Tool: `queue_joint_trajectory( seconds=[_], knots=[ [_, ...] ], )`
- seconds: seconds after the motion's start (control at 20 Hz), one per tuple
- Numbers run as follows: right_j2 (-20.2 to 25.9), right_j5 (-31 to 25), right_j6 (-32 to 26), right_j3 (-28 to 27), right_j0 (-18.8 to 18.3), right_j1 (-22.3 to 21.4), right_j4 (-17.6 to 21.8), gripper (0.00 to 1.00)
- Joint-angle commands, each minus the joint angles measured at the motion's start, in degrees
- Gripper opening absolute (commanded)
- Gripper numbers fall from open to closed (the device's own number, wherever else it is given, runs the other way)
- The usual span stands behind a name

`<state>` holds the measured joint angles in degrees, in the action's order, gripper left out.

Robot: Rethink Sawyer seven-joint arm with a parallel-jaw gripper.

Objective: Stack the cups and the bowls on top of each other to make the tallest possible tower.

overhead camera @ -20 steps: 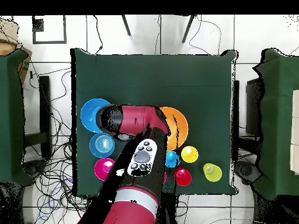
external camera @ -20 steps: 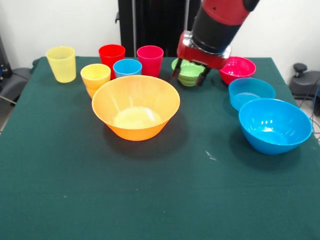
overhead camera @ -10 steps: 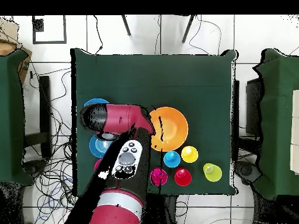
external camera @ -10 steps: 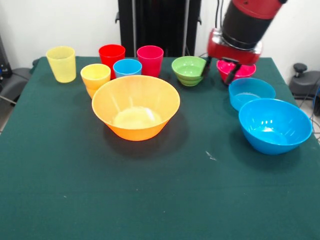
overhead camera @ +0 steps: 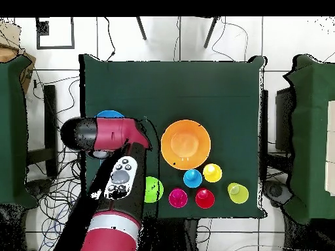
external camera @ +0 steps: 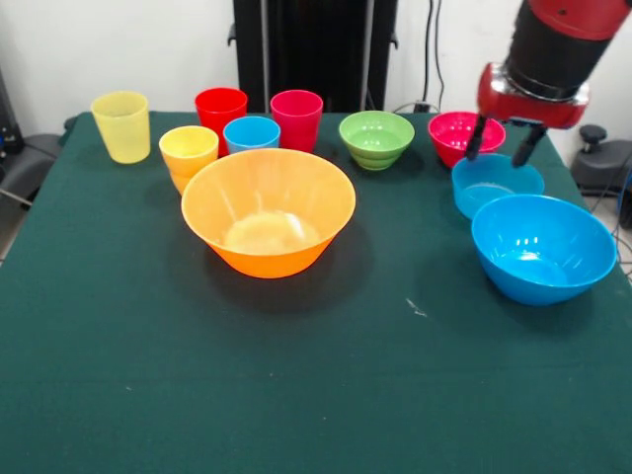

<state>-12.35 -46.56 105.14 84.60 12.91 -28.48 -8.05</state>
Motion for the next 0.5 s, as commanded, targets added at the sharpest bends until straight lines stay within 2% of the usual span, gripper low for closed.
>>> queue_joint_trajectory(
  seconds=[0.05, 0.3, 0.5],
  knots=[
    [6.01, -7.36, 9.24, -4.98, 3.33, 3.3, -0.36, 1.0],
    [4.63, -9.1, 8.45, -7.51, 4.17, 4.68, 0.84, 1.0],
    [4.05, -9.39, 5.77, -5.68, 3.54, 2.5, 1.79, 1.0]
  ],
)
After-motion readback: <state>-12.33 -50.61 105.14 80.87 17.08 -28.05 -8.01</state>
